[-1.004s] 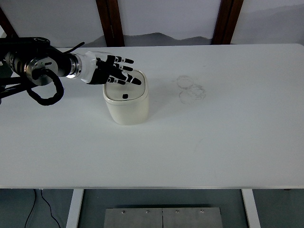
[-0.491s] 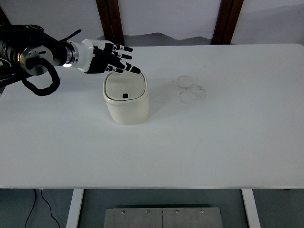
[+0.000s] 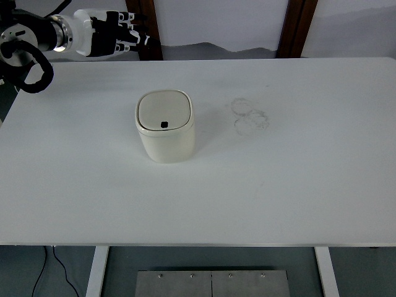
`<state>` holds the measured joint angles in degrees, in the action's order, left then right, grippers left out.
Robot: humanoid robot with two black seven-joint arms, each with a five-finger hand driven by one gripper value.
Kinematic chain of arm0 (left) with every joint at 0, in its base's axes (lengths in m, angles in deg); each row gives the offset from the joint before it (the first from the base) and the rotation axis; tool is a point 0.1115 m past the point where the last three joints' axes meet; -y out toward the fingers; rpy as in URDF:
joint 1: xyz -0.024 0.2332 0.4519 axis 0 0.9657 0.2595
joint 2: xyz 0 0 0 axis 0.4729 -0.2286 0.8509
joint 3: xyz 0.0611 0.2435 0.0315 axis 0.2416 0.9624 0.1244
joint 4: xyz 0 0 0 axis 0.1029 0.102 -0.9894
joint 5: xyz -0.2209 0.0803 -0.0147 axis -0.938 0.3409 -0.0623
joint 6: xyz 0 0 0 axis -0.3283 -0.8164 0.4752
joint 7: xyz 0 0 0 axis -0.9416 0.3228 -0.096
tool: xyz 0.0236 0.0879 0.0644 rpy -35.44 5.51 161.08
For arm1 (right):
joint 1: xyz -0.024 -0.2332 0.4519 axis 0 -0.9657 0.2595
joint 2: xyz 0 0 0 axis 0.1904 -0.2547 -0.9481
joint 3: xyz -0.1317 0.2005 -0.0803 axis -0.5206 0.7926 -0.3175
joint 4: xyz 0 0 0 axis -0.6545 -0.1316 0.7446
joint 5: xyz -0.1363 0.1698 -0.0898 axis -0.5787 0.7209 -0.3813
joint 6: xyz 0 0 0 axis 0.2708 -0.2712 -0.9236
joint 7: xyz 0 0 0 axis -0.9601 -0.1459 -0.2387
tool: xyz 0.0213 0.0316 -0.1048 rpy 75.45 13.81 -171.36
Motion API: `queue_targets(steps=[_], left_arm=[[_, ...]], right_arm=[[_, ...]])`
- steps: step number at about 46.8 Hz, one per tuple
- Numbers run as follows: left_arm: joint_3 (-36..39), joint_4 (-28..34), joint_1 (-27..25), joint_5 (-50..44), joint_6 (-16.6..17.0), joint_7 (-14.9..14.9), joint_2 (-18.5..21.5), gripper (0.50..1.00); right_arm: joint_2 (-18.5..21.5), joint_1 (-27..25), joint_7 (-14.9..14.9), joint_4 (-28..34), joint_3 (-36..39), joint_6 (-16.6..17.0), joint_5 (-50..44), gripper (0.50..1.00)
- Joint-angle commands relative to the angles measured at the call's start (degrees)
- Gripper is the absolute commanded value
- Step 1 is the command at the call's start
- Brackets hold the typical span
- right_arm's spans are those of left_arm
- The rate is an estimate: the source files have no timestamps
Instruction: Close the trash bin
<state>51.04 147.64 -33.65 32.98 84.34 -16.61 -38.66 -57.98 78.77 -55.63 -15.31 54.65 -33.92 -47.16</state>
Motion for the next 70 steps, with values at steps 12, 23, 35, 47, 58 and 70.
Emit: queue_targets(steps=[12, 23, 35, 47, 58, 70], left_arm=[[-10.34, -8.08, 7.09, 0.06, -3.05, -3.28, 0.08, 1.0], [-21.32, -11.16, 14.91, 0.14, -6.74, -7.76, 1.57, 1.0], [-29.94, -14.94, 22.91, 0.14, -8.41, -8.21, 1.57, 1.0], [-37.85, -18.9, 31.18, 0.32, -13.86, -11.72, 1.49, 1.0], [-38.38, -18.98, 33.2, 0.41, -13.95, -14.71, 1.49, 1.0], [-38.47, -18.98, 34.08, -0.03, -13.51, -14.62, 1.14, 1.0]], right_arm=[[0.0, -0.01, 0.01, 0.0, 0.0, -0.01, 0.0, 0.995], [0.0, -0.01, 0.01, 0.0, 0.0, -0.01, 0.0, 0.995], [0.0, -0.01, 0.01, 0.0, 0.0, -0.01, 0.0, 0.995], [0.0, -0.01, 0.01, 0.0, 0.0, -0.01, 0.0, 0.995], [0.0, -0.01, 0.01, 0.0, 0.0, -0.01, 0.0, 0.995], [0.0, -0.01, 0.01, 0.0, 0.0, -0.01, 0.0, 0.995]])
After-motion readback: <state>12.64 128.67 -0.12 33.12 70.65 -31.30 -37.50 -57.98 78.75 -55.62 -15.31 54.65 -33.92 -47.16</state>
